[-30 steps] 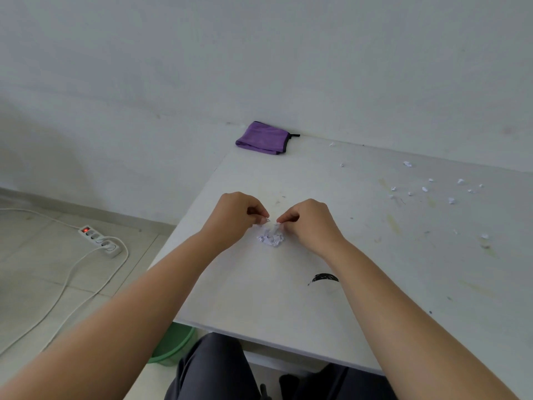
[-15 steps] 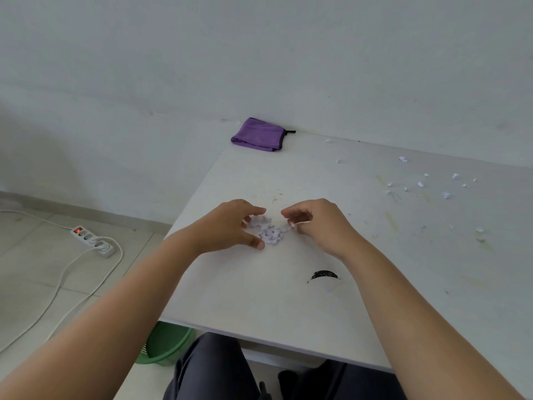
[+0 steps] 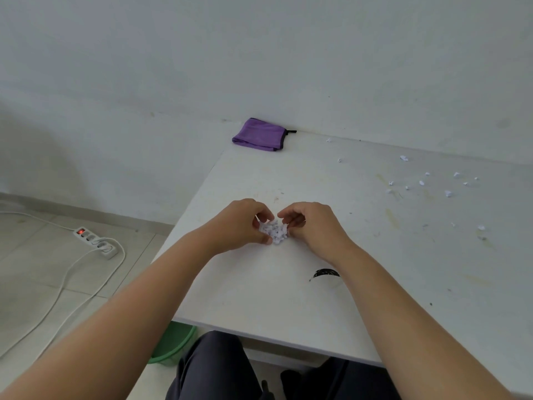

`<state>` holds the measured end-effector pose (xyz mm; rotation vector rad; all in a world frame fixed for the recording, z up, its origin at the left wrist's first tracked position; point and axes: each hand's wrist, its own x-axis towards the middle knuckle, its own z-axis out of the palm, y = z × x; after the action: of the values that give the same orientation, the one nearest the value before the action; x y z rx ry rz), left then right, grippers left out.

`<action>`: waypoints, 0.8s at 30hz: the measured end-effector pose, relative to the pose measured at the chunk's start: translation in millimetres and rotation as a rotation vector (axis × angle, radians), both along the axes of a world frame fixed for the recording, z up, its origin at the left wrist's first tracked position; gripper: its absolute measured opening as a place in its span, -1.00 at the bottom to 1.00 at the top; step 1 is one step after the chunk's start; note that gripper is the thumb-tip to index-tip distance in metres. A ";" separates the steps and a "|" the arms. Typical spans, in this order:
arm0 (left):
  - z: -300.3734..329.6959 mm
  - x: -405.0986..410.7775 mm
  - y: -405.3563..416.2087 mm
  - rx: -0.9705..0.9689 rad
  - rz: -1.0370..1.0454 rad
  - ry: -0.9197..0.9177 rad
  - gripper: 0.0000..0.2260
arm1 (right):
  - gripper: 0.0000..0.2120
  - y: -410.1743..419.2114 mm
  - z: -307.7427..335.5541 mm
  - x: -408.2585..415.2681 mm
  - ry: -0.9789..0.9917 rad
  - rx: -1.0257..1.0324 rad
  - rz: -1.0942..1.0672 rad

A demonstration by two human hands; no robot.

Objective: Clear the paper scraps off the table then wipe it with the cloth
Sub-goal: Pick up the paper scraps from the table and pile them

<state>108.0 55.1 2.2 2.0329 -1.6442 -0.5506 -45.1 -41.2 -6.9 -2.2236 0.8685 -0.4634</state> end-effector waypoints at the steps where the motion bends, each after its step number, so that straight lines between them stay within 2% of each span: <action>1: 0.0 -0.3 -0.5 -0.002 -0.004 0.003 -0.66 | -0.66 -0.2 0.0 0.2 -0.006 0.003 0.001; 5: 4.4 1.7 -2.8 0.036 -0.055 0.015 -0.64 | -0.65 -3.4 3.6 -7.5 -0.028 0.031 0.000; 10: 15.3 -12.1 -28.6 -0.003 -0.091 -0.012 -0.77 | -0.71 -25.2 16.1 -38.7 -0.077 0.033 -0.089; 19: 10.5 -95.2 -136.2 -0.113 -0.248 -0.051 -0.87 | -0.80 -105.9 24.1 -127.5 -0.004 -0.085 -0.365; 24: 6.1 -131.2 -198.6 -0.185 -0.219 -0.046 -0.83 | -0.78 -156.2 20.9 -154.4 0.018 -0.140 -0.513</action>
<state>-23.3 -143.5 8.4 1.7576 -1.8846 -0.4098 -199.5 -197.4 14.0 -2.1158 1.4632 -0.7600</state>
